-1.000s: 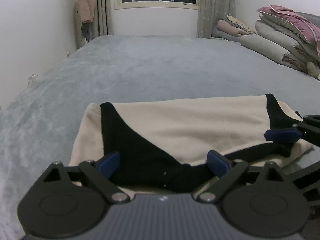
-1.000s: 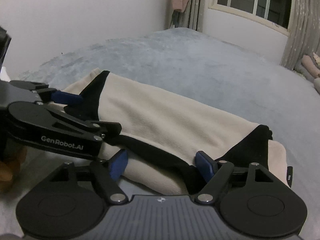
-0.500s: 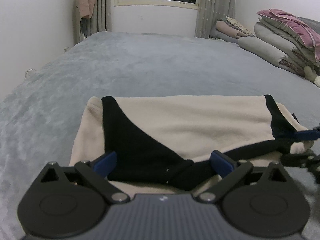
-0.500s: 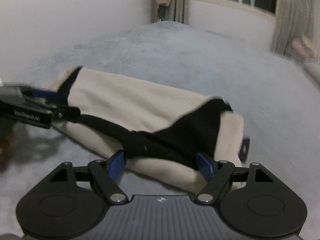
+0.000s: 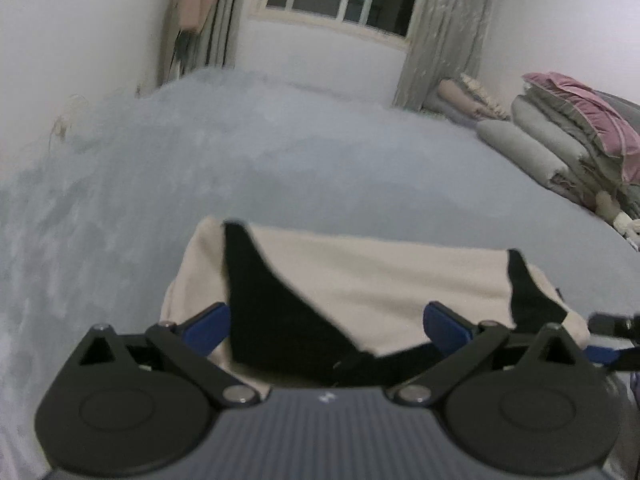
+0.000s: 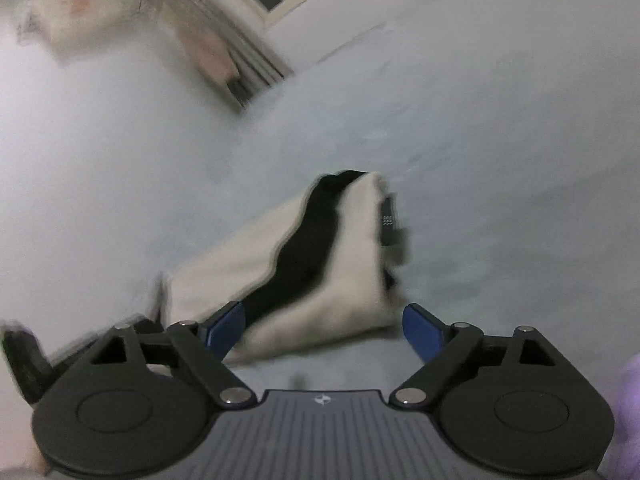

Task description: Fold clothes

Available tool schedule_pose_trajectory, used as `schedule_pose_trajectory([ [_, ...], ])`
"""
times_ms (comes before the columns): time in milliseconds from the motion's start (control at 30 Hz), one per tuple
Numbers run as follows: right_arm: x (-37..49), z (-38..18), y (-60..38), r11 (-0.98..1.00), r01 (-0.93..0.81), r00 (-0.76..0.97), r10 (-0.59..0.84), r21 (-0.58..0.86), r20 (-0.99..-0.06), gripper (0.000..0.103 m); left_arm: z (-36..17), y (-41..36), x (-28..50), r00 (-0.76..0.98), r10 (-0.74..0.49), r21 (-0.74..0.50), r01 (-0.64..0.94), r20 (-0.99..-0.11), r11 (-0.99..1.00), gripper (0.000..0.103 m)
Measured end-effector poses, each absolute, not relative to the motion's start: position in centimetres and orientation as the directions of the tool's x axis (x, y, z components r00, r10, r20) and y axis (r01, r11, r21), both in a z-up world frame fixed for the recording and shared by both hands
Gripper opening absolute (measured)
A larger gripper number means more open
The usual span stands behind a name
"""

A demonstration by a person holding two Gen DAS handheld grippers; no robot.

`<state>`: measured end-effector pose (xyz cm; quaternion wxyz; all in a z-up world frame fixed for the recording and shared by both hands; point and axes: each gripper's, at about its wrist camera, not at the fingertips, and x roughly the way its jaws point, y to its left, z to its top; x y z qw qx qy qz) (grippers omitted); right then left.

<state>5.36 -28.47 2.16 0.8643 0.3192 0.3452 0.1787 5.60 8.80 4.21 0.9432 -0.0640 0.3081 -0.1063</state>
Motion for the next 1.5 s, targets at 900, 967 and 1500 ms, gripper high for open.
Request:
schedule_pose_trajectory([
  [900, 7.4, 2.2, -26.0, 0.691, 0.023, 0.738, 0.476, 0.723, -0.479, 0.082, 1.6, 2.2, 7.0, 0.771, -0.175, 0.023, 0.239, -0.612, 0.971, 0.103],
  [967, 7.3, 2.2, -25.8, 0.71, 0.0, 0.751, 0.465, 0.705, -0.469, 0.082, 2.0, 2.7, 7.2, 0.77, -0.196, -0.007, 0.241, -0.607, 0.97, 0.103],
  [1500, 5.2, 7.1, -20.7, 0.907, -0.151, 0.855, 0.32, 0.394, -0.409, 0.024, 1.6, 2.2, 7.6, 0.739, -0.22, 0.035, 0.313, -0.636, 0.949, 0.103],
])
